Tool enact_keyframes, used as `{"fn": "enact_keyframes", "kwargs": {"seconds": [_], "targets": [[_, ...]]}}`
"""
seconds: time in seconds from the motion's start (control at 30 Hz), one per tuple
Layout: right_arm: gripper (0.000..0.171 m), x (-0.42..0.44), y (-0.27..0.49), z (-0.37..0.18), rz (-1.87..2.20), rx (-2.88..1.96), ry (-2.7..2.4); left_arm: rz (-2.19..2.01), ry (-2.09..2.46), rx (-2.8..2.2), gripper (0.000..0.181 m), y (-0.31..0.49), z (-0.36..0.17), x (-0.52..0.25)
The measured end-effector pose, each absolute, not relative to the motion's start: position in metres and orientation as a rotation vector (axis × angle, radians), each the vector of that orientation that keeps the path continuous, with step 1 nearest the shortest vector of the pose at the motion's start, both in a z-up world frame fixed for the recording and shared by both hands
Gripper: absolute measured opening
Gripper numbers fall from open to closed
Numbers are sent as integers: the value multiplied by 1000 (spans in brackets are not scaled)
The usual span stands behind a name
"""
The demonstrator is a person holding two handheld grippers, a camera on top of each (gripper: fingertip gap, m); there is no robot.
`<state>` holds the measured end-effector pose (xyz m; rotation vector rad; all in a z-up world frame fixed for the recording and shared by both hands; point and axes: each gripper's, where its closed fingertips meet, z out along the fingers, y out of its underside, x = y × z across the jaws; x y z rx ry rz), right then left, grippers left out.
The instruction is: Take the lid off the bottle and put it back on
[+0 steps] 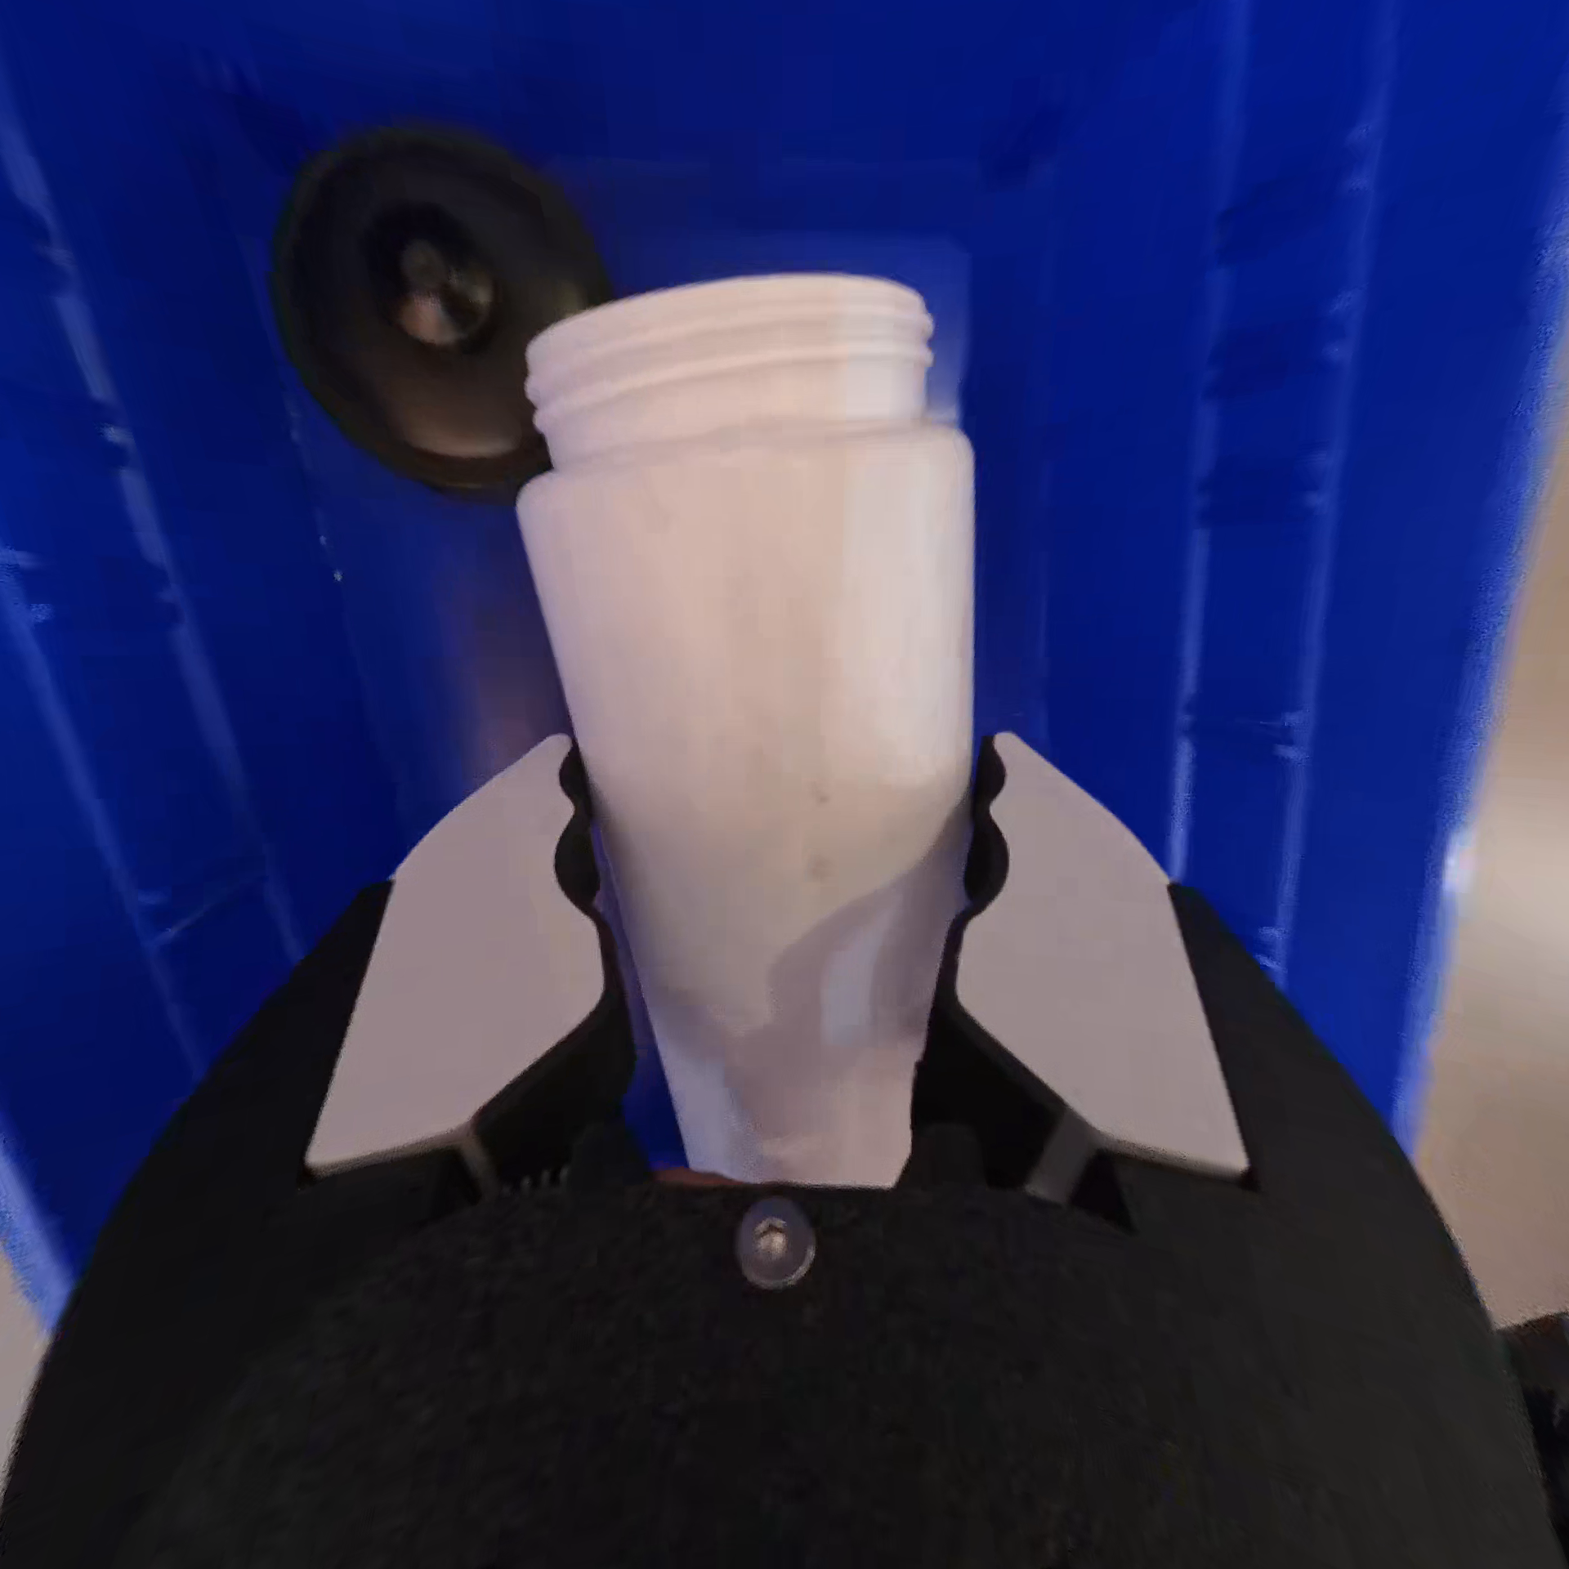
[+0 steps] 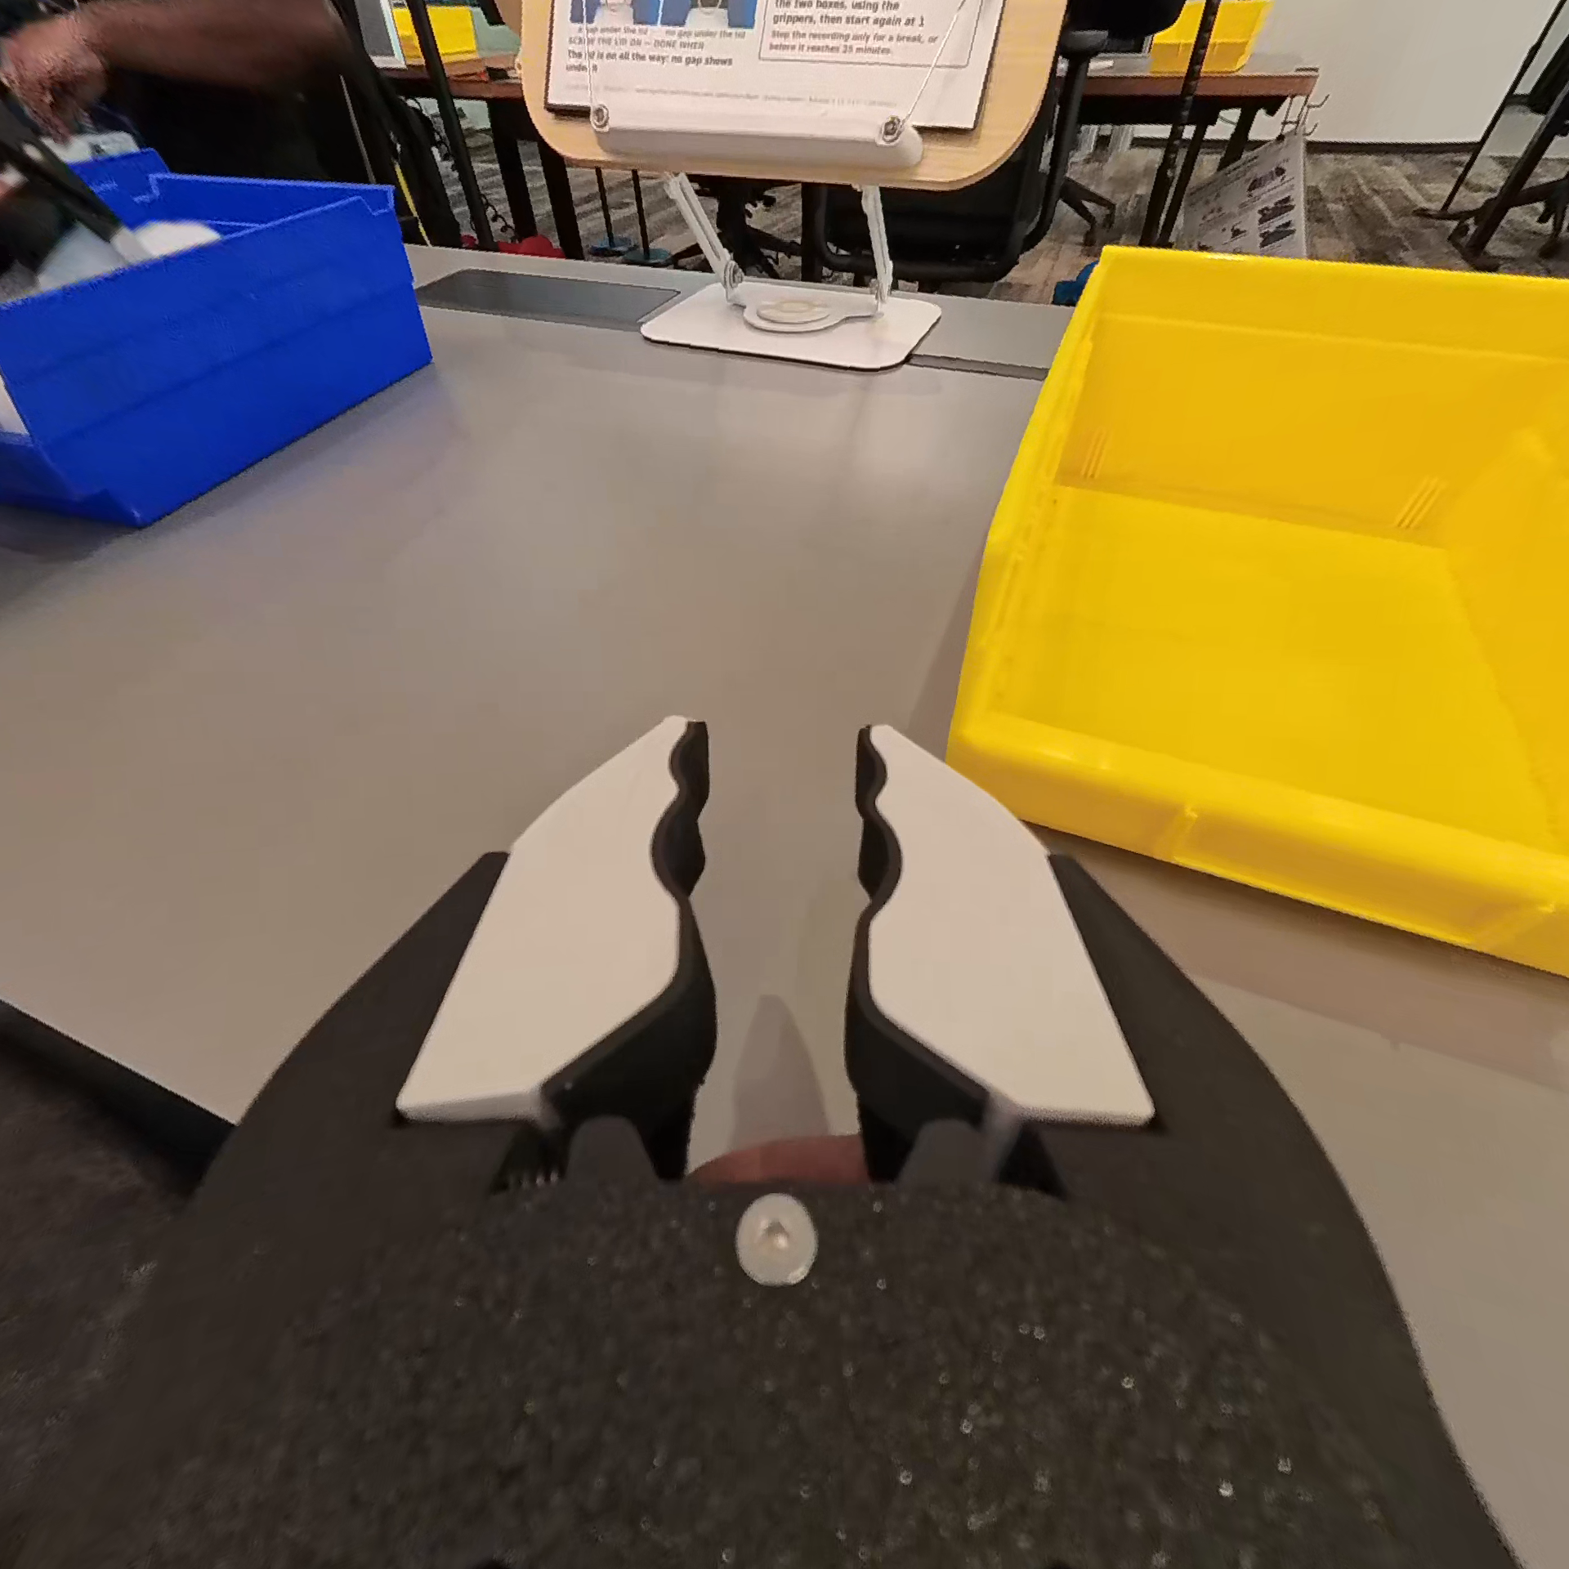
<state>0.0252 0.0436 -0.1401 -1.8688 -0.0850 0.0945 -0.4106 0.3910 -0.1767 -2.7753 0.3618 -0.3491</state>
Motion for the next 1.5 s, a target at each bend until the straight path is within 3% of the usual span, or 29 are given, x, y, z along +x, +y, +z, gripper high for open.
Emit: {"fn": "enact_keyframes", "kwargs": {"seconds": [0.27,0.4,0.63,0.8,1.17,1.27,1.43,1.5], "targets": [[33,22,46,-139,92,-1867,-96,-400,436,-1997,85,378,-9,-360],[33,15,52,-142,91,-1877,-131,-431,561,-1769,84,344,24,-285],[33,14,53,-143,73,-1877,-154,-526,752,-1726,84,324,-27,-145],[33,19,46,-139,70,-1864,-133,-503,769,-1796,84,339,-86,-102],[41,7,44,-154,122,-1934,-177,-479,832,-1729,85,317,-103,-87],[60,-20,46,-165,256,-1980,-234,-535,768,-1768,100,305,-95,-95],[80,-80,52,-178,612,-2077,-391,-766,736,-1835,97,222,-79,-138],[81,-90,67,-179,718,-2157,-378,-819,772,-1841,94,178,-81,-163]]}}
